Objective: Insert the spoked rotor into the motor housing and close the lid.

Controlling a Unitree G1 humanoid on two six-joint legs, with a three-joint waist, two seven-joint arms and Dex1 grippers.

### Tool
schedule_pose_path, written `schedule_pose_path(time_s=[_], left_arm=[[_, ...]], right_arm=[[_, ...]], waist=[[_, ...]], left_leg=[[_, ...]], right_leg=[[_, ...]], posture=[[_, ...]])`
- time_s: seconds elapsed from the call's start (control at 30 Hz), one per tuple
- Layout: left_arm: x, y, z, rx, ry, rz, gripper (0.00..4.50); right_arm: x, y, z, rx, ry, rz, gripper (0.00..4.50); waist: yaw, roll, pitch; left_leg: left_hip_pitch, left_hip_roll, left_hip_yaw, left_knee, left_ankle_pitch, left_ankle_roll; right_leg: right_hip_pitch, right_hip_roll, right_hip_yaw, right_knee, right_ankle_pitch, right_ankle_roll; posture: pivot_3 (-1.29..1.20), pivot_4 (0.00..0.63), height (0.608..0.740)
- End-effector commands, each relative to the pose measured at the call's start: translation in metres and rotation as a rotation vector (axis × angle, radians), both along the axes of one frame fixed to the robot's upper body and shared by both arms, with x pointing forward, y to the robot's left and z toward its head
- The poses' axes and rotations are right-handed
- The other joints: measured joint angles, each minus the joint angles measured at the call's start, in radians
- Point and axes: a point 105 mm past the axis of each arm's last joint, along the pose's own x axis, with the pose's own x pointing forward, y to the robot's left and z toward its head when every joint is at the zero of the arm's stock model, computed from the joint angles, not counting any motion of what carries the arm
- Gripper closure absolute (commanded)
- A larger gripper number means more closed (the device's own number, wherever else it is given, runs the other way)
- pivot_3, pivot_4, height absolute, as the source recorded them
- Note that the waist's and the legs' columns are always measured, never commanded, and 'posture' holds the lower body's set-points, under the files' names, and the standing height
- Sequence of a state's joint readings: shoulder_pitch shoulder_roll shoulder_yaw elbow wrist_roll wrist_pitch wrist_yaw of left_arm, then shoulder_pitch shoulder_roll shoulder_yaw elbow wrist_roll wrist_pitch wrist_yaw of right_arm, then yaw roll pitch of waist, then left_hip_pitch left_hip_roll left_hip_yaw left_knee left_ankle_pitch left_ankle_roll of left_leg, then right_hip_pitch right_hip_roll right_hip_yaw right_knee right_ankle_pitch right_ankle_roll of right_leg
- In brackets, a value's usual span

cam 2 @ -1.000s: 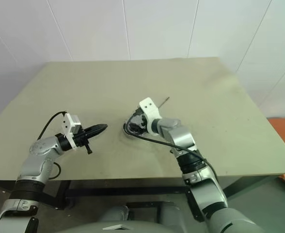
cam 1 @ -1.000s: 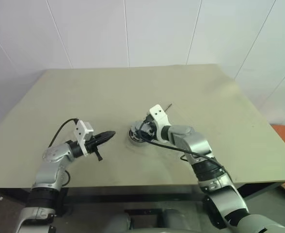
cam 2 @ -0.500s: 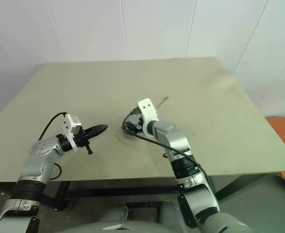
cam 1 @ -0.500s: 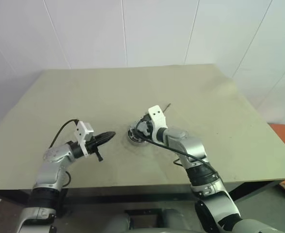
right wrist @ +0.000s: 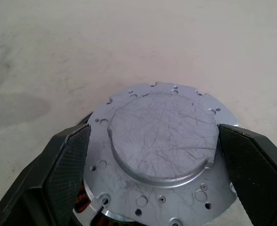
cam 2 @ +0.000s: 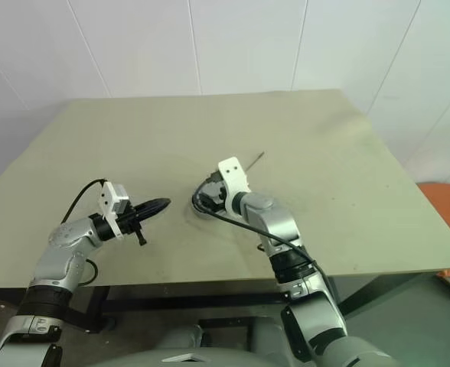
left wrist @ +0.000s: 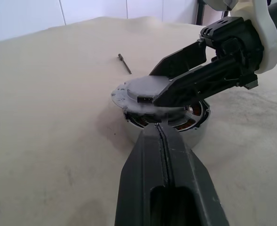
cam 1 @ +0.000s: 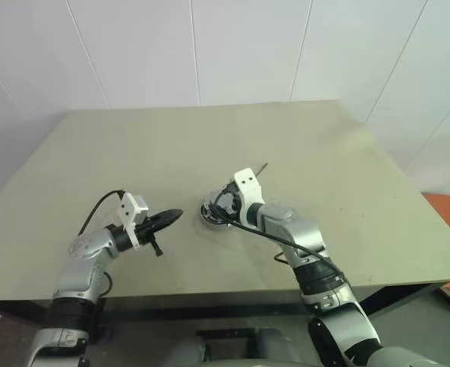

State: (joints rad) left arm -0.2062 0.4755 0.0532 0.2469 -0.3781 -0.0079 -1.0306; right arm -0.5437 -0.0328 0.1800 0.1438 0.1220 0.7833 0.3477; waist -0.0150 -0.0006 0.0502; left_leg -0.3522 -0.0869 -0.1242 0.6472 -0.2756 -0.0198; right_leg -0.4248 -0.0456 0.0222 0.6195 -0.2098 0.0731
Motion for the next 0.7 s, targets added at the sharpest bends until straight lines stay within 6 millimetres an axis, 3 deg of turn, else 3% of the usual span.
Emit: schedule_pose_path(time_s=[0.03, 0.23, 0.33, 0.4, 0.7], left_arm=[[0.001, 0.001, 0.007, 0.008, -0.035, -0.001, 4.50], [0.001, 0.002, 0.007, 0.012, -0.035, 0.001, 4.50], [0.001, 0.003, 0.007, 0.014, -0.036, 0.004, 4.50], [0.002, 0.003, 0.007, 0.017, -0.037, 0.006, 4.50], [0.003, 0.001, 0.004, 0.030, -0.034, 0.002, 4.50]], right_arm=[[0.003, 0.004, 0.004, -0.009, -0.039, 0.004, 0.05], [0.002, 0.002, -0.017, -0.064, -0.030, 0.002, 0.05], [0.002, 0.002, -0.019, -0.054, -0.035, -0.006, 0.62], [0.002, 0.001, -0.020, -0.054, -0.031, 0.001, 1.23], [-0.004, 0.003, -0.030, -0.098, -0.023, 0.071, 1.26]], waist=[[0.000, 0.000, 0.000], [-0.001, 0.000, 0.000], [-0.001, 0.000, 0.000], [-0.001, 0.000, 0.000], [-0.001, 0.000, 0.000]], left_leg=[[0.000, 0.000, 0.000, 0.000, 0.000, 0.000], [0.002, 0.000, 0.000, 0.000, 0.000, 0.000], [0.004, 0.000, 0.000, 0.000, 0.000, 0.000], [0.005, 0.000, 0.000, 0.000, 0.000, 0.000], [0.014, 0.001, -0.001, -0.002, 0.000, 0.000]], right_leg=[[0.000, 0.000, 0.000, 0.000, 0.000, 0.000], [0.002, 0.000, 0.000, 0.000, 0.000, 0.000], [0.004, 0.000, 0.000, 0.000, -0.001, 0.001], [0.006, 0.000, 0.000, 0.000, -0.001, 0.001], [0.016, 0.000, 0.000, -0.003, -0.004, -0.002]], posture=[[0.00, 0.000, 0.740], [0.00, 0.000, 0.740], [0.00, 0.000, 0.740], [0.00, 0.000, 0.740], [0.00, 0.000, 0.740]])
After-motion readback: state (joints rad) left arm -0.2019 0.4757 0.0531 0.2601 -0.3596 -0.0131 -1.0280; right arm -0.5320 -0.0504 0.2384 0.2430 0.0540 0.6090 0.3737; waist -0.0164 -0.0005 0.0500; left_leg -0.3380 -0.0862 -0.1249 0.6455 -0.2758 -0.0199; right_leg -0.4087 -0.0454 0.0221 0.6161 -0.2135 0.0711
